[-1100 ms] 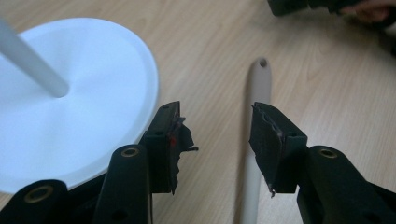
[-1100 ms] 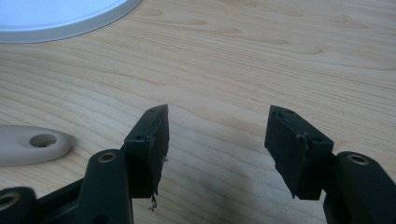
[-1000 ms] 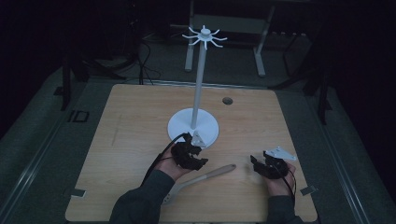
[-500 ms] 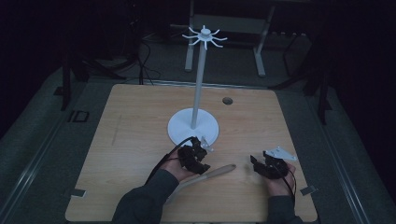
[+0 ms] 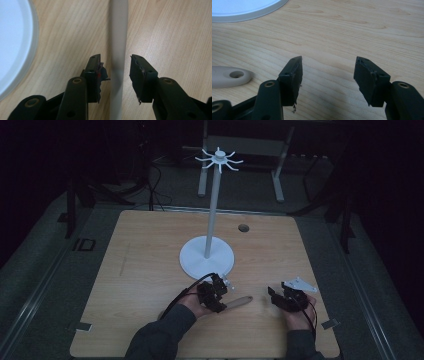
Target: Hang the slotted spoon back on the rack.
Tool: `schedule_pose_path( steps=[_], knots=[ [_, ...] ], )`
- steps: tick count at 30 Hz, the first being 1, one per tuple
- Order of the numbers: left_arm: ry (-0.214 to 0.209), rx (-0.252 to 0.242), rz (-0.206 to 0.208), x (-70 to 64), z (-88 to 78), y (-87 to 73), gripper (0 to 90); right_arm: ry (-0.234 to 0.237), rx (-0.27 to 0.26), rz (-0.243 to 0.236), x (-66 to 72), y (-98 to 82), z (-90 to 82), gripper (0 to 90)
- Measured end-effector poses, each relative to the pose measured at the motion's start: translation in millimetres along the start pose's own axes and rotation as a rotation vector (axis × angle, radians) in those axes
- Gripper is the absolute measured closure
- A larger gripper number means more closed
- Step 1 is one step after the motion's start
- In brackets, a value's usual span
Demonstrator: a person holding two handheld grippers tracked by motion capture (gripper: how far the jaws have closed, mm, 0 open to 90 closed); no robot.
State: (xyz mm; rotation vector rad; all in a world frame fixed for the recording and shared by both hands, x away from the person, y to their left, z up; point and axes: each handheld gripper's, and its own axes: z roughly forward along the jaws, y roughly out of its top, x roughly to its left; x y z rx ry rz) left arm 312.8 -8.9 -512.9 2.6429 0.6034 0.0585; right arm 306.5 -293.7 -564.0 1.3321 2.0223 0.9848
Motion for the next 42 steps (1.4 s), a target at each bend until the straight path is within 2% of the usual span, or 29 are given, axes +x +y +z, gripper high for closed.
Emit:
schedule_pose_path(
  steps=[2,3,7,12,16,22,32,37,42],
  knots=[
    [-0.001,0.005,-0.001,-0.6,1.7,0.5,62.5,0.000,0.000,0.001,0.0,0.0,0.0,39.7],
    [0.001,0.031,-0.001,-1.5,5.8,2.1,63.1,-0.002,0.001,0.000,-0.2,-0.2,0.1,39.7],
    [-0.002,0.066,-0.008,-2.2,11.8,4.2,64.6,-0.003,0.003,0.002,-0.4,-0.3,0.1,39.7],
    [-0.006,0.089,-0.028,-3.6,18.8,6.6,66.4,-0.002,0.002,0.002,-0.6,-0.5,0.2,39.7],
    [-0.005,0.118,-0.027,-4.5,25.0,9.2,69.2,-0.002,0.002,-0.002,-0.3,-0.9,0.8,39.7],
    [0.019,0.159,-0.015,-7.0,30.9,13.1,72.1,-0.001,0.005,0.002,-0.2,-1.5,1.7,39.7],
    [0.037,0.179,0.009,-9.6,32.7,17.1,72.0,0.002,0.013,-0.011,3.4,-1.7,4.0,39.7],
    [0.046,0.183,0.007,-11.3,34.2,19.8,70.2,0.002,0.012,-0.008,3.2,-1.7,3.8,39.7],
    [0.038,0.188,0.008,-10.9,33.6,20.0,73.8,0.001,0.010,-0.012,2.5,-1.8,3.6,39.7]
  ],
)
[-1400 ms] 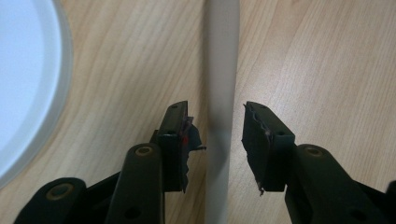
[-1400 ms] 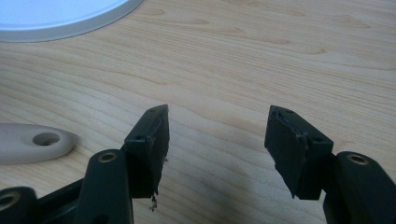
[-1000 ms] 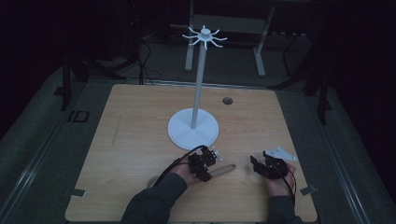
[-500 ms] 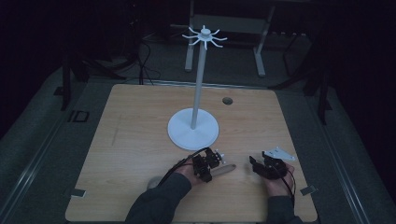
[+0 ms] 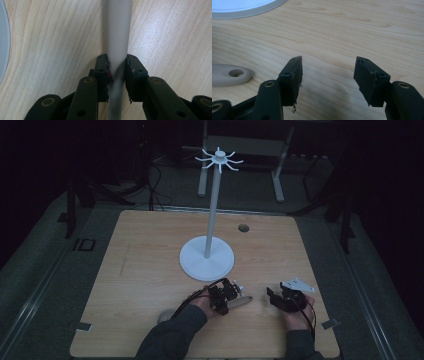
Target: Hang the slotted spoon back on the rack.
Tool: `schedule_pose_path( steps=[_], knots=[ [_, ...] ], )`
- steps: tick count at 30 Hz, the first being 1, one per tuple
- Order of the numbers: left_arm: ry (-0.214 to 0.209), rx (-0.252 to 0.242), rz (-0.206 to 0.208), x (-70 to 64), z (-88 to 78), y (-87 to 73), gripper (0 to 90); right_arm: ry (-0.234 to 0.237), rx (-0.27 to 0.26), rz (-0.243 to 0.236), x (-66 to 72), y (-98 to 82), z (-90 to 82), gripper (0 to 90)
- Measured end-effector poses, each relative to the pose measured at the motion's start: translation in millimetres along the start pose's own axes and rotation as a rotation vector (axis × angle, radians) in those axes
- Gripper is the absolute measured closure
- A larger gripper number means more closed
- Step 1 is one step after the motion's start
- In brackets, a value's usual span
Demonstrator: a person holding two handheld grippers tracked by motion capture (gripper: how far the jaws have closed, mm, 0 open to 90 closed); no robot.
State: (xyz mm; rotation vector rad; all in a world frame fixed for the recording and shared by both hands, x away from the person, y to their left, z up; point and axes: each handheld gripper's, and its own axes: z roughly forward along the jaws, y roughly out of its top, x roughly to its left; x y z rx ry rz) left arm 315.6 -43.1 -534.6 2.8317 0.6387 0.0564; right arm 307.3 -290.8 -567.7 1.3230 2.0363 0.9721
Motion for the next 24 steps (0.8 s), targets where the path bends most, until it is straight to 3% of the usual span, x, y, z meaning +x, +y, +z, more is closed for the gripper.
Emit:
schedule_pose_path(
  steps=[6,11,16,24],
  knots=[
    [0.017,-0.012,0.002,-1.3,-2.1,-1.2,74.2,0.001,0.000,0.003,-0.6,-0.1,-0.3,39.7],
    [0.030,-0.059,-0.017,2.2,-12.5,-6.1,74.3,0.000,0.000,0.004,-0.5,-0.1,-0.2,39.7],
    [0.056,-0.174,-0.084,12.4,-37.5,-16.8,74.4,0.000,0.003,0.003,0.5,-0.1,0.6,39.7],
    [0.110,-0.334,-0.170,20.8,-63.5,-27.2,74.3,-0.002,0.003,0.004,1.1,0.0,1.0,39.7]
  ],
)
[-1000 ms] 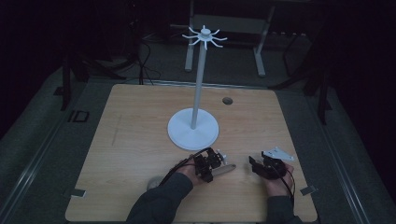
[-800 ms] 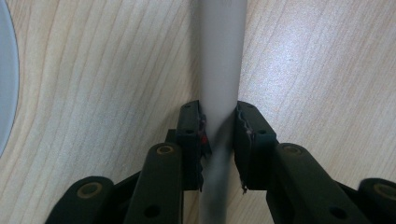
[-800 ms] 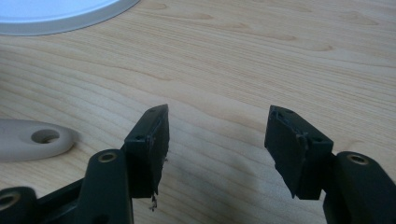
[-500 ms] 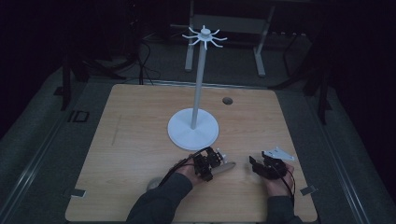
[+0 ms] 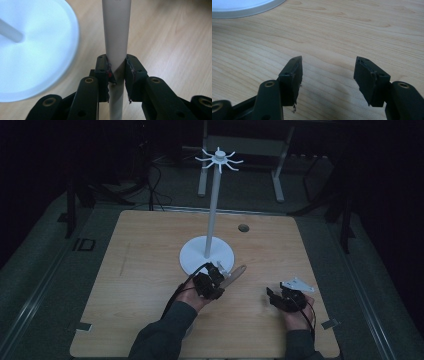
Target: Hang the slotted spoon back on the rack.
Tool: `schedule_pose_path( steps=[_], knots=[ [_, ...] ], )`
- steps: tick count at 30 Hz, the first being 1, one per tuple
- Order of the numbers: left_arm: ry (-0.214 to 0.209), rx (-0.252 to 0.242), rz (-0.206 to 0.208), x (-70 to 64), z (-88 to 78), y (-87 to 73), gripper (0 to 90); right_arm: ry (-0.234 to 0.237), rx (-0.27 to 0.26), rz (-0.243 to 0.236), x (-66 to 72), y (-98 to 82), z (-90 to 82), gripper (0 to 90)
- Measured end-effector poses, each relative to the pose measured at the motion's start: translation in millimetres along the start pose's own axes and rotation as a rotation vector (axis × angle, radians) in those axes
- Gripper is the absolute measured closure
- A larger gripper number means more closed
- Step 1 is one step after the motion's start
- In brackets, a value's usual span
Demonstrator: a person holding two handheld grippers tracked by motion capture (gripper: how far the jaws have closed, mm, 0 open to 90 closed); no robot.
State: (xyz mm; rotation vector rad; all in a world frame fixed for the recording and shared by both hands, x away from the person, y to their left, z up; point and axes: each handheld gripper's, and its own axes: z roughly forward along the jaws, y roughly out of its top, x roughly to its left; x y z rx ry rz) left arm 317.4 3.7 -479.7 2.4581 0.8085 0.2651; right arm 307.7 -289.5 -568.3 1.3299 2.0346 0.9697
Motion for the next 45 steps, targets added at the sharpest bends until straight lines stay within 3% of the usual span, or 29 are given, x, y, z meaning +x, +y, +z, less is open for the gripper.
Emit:
schedule_pose_path(
  steps=[2,3,6,7,13,18,26,45],
  knots=[
    [0.000,0.000,0.000,0.0,0.0,0.0,74.3,0.000,0.002,-0.001,-0.1,0.0,-0.1,39.7],
    [0.027,-0.063,-0.033,4.7,-10.4,0.0,74.4,0.000,0.000,-0.001,-0.2,0.0,-0.3,39.7],
    [0.044,-0.103,-0.049,6.7,-16.8,-0.1,74.4,-0.001,0.000,-0.004,-0.4,0.0,-0.1,39.7],
    [0.065,-0.145,-0.051,6.7,-23.8,-0.7,74.4,-0.001,-0.001,-0.004,-0.4,0.0,-0.1,39.7],
    [0.118,-0.232,-0.071,5.9,-38.3,-0.2,74.5,-0.003,0.001,-0.004,0.1,0.0,0.1,39.7],
    [0.163,-0.341,-0.118,9.5,-55.5,-0.6,74.6,-0.002,-0.001,0.000,-0.3,-0.1,-0.2,39.7],
    [0.229,-0.457,-0.138,13.5,-71.1,0.3,74.8,-0.003,0.000,-0.003,0.1,0.0,-0.3,39.7],
    [0.293,-0.544,-0.156,22.8,-86.9,18.3,74.8,-0.006,-0.003,-0.005,-1.1,-0.3,0.0,39.7]
  ],
)
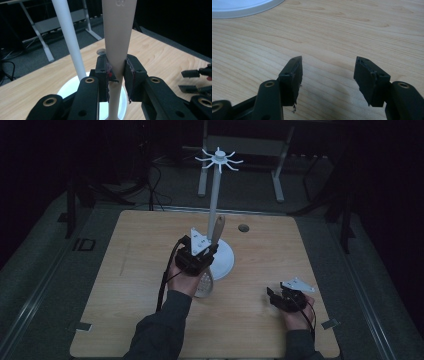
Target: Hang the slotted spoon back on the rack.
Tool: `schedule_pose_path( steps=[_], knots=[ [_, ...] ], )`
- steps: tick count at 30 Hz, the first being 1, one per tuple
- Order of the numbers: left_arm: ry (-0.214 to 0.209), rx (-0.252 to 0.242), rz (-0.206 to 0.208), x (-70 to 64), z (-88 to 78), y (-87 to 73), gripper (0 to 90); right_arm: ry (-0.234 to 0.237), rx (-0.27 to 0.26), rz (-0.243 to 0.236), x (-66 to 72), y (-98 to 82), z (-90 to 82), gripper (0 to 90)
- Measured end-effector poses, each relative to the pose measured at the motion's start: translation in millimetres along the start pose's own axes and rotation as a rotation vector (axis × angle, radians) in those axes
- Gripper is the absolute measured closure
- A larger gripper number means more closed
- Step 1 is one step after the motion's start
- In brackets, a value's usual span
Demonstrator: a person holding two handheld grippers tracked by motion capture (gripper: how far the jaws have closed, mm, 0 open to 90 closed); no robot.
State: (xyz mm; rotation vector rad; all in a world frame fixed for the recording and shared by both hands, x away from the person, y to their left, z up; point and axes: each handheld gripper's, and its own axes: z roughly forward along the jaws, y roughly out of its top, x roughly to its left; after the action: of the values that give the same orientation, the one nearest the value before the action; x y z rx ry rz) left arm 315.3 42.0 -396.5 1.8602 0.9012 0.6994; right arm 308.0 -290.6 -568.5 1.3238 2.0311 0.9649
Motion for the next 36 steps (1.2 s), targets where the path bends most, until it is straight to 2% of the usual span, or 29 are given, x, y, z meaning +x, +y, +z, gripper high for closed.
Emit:
schedule_pose_path(
  steps=[8,18,20,22,28,36],
  knots=[
    [0.026,-0.031,-0.018,-0.1,-1.6,9.7,74.7,-0.001,-0.002,0.000,-0.1,0.0,-0.1,39.7],
    [0.093,-0.064,-0.050,-0.3,-3.6,21.0,74.6,-0.001,-0.003,0.001,-0.3,0.1,-0.1,39.7],
    [0.093,-0.064,-0.050,-0.3,-3.6,21.0,74.7,-0.001,-0.003,0.000,-0.4,0.0,0.1,39.7],
    [0.110,-0.076,-0.073,0.4,-4.9,23.8,74.7,0.000,-0.004,0.000,-0.2,0.0,0.3,39.6],
    [0.149,-0.094,-0.092,0.1,-7.9,30.1,74.7,-0.001,-0.004,-0.001,0.0,0.2,0.7,39.7],
    [0.188,-0.113,-0.087,-3.0,-9.2,41.6,74.6,0.000,-0.003,-0.002,0.3,0.6,1.3,39.7]
  ],
)
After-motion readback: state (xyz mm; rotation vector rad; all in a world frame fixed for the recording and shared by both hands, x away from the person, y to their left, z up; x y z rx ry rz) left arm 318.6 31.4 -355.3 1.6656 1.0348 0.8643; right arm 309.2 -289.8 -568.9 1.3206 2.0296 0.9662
